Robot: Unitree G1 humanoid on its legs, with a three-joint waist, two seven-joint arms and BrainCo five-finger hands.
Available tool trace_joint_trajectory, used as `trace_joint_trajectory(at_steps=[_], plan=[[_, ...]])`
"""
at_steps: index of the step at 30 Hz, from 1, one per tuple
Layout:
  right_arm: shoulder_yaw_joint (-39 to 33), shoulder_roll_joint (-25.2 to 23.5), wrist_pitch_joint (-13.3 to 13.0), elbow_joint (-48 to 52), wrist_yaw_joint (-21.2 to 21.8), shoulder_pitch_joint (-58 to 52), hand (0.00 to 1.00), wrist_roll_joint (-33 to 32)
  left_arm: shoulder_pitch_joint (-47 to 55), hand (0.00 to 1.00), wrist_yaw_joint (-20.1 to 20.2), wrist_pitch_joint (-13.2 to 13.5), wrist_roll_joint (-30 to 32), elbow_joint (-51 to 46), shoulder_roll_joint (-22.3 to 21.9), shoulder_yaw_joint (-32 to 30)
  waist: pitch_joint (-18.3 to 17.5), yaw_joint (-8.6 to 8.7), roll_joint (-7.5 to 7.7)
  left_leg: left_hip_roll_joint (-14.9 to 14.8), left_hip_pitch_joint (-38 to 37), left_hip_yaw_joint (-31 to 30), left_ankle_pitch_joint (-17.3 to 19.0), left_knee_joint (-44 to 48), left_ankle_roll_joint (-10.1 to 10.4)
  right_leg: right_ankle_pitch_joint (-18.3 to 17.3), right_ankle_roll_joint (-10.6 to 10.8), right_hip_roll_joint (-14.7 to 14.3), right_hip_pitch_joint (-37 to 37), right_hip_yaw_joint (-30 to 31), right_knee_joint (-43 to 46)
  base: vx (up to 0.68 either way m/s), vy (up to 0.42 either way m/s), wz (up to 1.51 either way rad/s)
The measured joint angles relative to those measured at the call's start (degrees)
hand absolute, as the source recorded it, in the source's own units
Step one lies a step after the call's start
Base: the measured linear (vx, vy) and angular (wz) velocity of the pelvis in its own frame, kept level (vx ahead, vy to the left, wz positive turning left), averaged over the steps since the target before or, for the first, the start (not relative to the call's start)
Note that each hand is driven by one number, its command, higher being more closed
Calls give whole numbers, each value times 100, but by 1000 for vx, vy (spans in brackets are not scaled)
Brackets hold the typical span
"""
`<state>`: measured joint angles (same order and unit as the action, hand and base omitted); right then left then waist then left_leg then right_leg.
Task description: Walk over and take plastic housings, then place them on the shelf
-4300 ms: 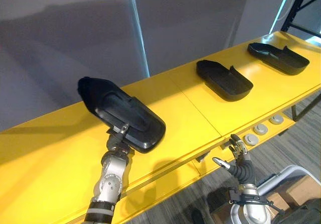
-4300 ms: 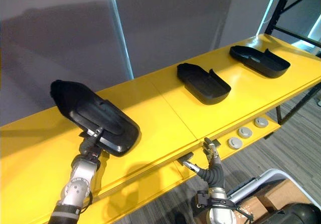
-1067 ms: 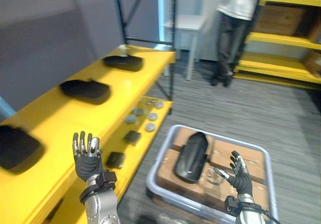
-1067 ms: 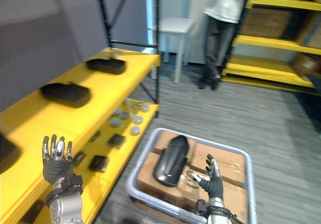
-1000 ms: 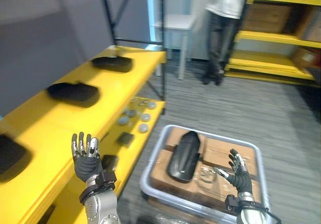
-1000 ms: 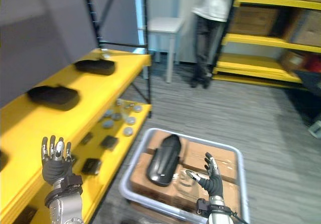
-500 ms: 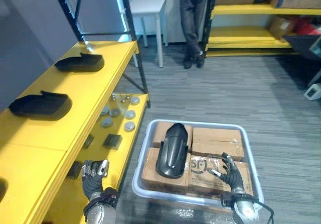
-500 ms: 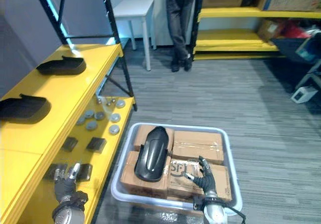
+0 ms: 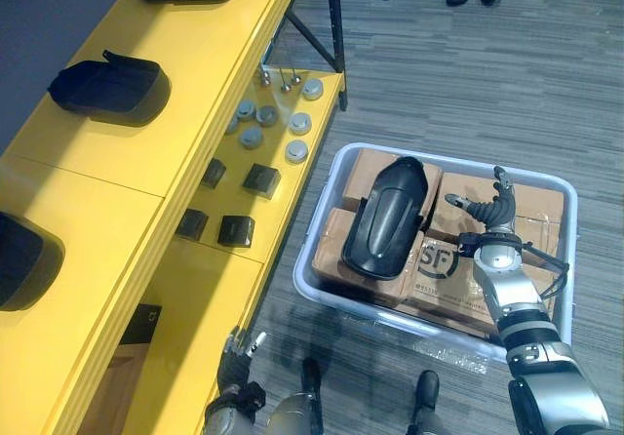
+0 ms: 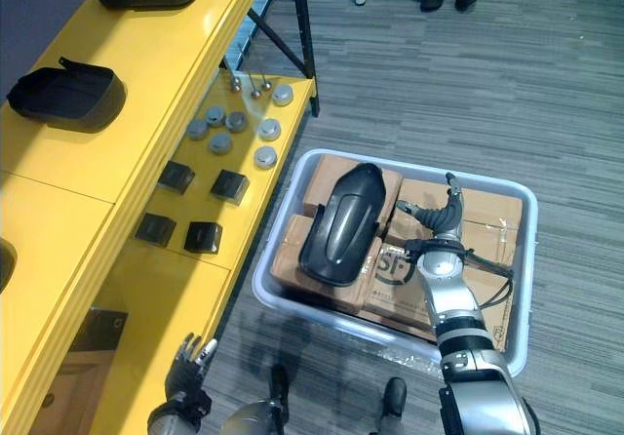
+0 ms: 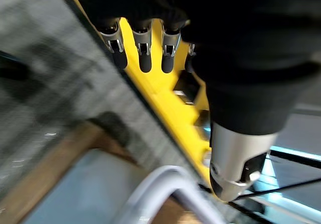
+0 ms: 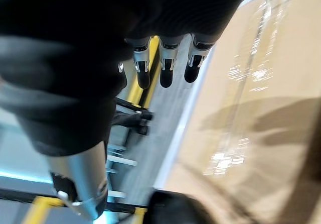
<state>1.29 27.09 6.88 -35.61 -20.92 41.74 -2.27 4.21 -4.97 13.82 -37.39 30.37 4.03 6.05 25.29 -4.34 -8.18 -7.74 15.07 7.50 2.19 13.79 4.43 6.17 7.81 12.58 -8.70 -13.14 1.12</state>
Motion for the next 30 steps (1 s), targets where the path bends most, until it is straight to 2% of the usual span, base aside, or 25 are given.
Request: trace_joint_trajectory(at_steps=[5,12,13,19,22,25,29,30], plan=[[358,23,405,-165,800,39,0,275,-12,0,318,-3,-357,461,-10,2,75,0,-56,-14,154,14,-41,14,3,-2,-2,10,-259,3,181,-27,12,-3],[753,124,600,299,1451,-240,0,865,-308,0,537,-5,-396,838,-64,89,115,-11,-57,-6,249,2,-49,76,2,-113,-35,73,-477,-29,520,-31,13,1],[830,123,652,367,1528,-251,100,992,-359,0,547,-10,-398,870,-67,130,116,-2,-55,-11,288,-2,-51,94,1,-139,-39,80,-549,-28,608,-31,5,0],[902,105,955,300,1626,-141,100,1515,-465,0,630,-64,-398,1062,-104,227,117,-11,-55,-11,306,-62,-87,79,6,-164,-41,88,-571,-83,674,10,2,4],[1036,120,1291,69,1609,112,100,2004,-488,0,638,-88,-401,1148,-103,233,116,-21,-55,-8,304,-128,-145,36,19,-221,-67,103,-578,-183,766,36,-9,11],[1135,105,1737,-381,1506,493,100,2398,-504,0,663,-93,-429,1153,-102,359,116,-137,-56,-11,270,-134,-215,-54,31,-280,-70,110,-613,-197,872,35,-17,5],[1137,164,2196,-1330,1361,697,100,2348,-504,0,713,-93,-508,1120,-128,480,117,-255,-56,66,186,-143,-296,-178,25,-351,-63,202,-621,-218,1005,16,1,8],[1116,203,2195,-1420,1266,713,100,2264,-498,0,728,-93,-543,1092,-120,477,117,-238,-56,84,177,-143,-316,-206,12,-363,-61,238,-634,-220,1036,18,10,6]])
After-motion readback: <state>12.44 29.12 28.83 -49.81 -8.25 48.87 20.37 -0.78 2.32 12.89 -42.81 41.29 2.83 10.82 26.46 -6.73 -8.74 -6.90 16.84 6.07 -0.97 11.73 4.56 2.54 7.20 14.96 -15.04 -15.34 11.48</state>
